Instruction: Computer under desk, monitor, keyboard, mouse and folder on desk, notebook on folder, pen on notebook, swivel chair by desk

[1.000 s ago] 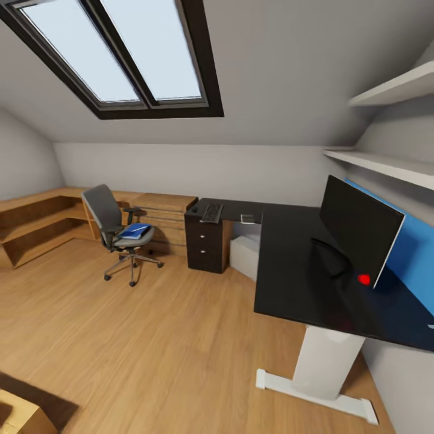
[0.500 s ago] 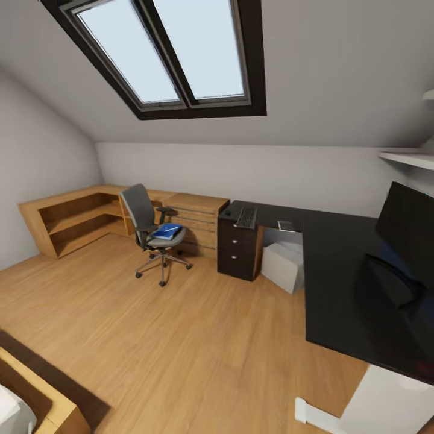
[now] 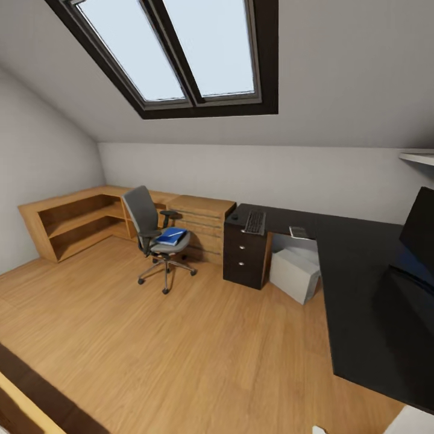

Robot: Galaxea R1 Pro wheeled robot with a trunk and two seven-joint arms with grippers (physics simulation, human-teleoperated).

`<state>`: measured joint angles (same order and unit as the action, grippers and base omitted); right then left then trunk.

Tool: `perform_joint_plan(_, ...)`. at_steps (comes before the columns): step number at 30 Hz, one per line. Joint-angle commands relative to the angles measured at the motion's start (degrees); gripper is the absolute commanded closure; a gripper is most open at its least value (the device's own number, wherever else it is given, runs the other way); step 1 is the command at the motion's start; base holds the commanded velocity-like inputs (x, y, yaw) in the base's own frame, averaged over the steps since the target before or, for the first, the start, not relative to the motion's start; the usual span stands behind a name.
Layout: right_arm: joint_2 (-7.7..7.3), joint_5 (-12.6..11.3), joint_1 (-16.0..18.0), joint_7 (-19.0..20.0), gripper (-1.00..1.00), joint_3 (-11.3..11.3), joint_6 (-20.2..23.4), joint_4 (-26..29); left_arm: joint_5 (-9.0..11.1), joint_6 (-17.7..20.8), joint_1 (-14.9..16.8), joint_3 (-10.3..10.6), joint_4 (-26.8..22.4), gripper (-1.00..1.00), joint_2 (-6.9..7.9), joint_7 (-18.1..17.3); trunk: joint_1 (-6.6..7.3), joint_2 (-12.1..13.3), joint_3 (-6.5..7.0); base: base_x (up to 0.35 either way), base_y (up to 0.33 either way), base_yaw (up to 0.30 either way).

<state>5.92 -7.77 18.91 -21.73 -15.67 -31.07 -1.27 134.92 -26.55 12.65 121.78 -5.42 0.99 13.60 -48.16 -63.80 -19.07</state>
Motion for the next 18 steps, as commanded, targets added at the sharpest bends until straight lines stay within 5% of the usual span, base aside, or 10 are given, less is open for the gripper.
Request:
perform_joint_plan(1, 0.04, -0.6, 0.1, -0.1, -1.0, -0.5, -0.3, -0.1, 0.1, -0.3, 0.1, 0.5, -0.3, -1.0, 0.07, 0.5, -0.04, 0.0, -0.07, 0.32, 0.006, 0.0)
perform_joint_plan(18, 0.14, -0.6, 0.1, -0.1, -1.0, -0.5, -0.2, -0.1, 0.1, -0.3, 0.1, 0.5, -0.5, -1.0, 0.04, 0.5, -0.04, 0.0, -0.07, 0.322, 0.001, 0.0)
